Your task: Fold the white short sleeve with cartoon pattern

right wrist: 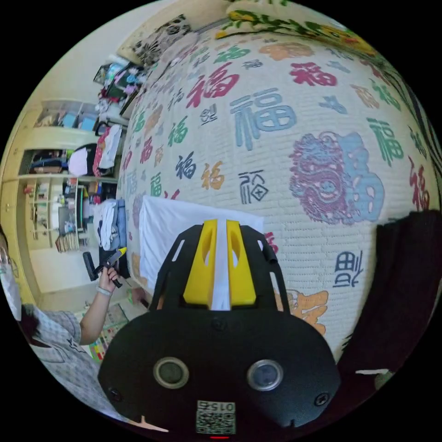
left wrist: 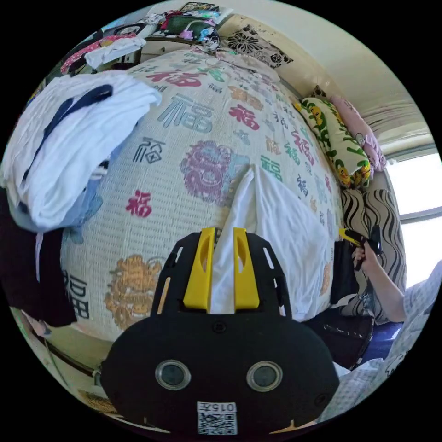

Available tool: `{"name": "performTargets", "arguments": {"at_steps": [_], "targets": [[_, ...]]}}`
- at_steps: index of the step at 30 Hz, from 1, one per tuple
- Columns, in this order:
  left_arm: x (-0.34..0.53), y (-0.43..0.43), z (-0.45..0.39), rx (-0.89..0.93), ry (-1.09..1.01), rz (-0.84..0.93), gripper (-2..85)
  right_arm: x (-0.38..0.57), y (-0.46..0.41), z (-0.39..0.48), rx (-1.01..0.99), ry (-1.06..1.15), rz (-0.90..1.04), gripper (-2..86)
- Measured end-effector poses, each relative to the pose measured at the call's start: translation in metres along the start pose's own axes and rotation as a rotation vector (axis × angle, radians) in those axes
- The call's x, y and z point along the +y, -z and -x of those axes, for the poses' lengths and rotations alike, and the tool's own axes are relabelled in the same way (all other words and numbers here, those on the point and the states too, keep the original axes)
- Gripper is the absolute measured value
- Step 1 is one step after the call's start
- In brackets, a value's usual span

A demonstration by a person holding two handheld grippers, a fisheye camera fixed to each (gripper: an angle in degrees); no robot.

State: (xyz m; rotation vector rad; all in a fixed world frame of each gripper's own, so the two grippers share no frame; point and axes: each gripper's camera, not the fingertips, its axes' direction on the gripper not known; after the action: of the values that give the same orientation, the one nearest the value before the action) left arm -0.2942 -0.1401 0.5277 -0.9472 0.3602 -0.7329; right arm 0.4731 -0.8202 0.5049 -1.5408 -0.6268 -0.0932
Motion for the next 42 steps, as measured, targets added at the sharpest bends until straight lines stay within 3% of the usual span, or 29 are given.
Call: {"name": "performTargets", "arguments": {"at_steps": [7,11,20,25,30,37,42], "targets": [[0.078,-0.046,0.025,-0.048,0.09,0.093,8.1,-0.067,-0.083,0.167,0.007,0.475,0.226,7.3],[0.09,-0.073,0.031,-0.082,0.113,0.092,6.2,-0.092,-0.13,0.249,0.19,0.667,0.26,8.3],[0.115,-0.101,0.042,0.076,0.146,0.004,-0.3,-0.127,-0.199,0.304,0.454,0.758,0.519,5.4],[0.123,-0.109,0.034,0.108,0.101,-0.034,-0.5,-0.137,-0.186,0.307,0.418,0.756,0.534,-0.3],[0.137,-0.099,-0.002,0.163,0.003,-0.086,-0.6,-0.141,-0.128,0.286,0.174,0.713,0.425,-0.8],[0.16,-0.119,-0.122,0.348,-0.295,-0.017,-0.6,-0.123,-0.004,0.177,-0.248,0.612,0.256,-0.7],[0.175,-0.182,-0.208,0.456,-0.458,0.112,-0.4,-0.098,0.046,0.079,-0.283,0.505,0.201,-0.5]]}}
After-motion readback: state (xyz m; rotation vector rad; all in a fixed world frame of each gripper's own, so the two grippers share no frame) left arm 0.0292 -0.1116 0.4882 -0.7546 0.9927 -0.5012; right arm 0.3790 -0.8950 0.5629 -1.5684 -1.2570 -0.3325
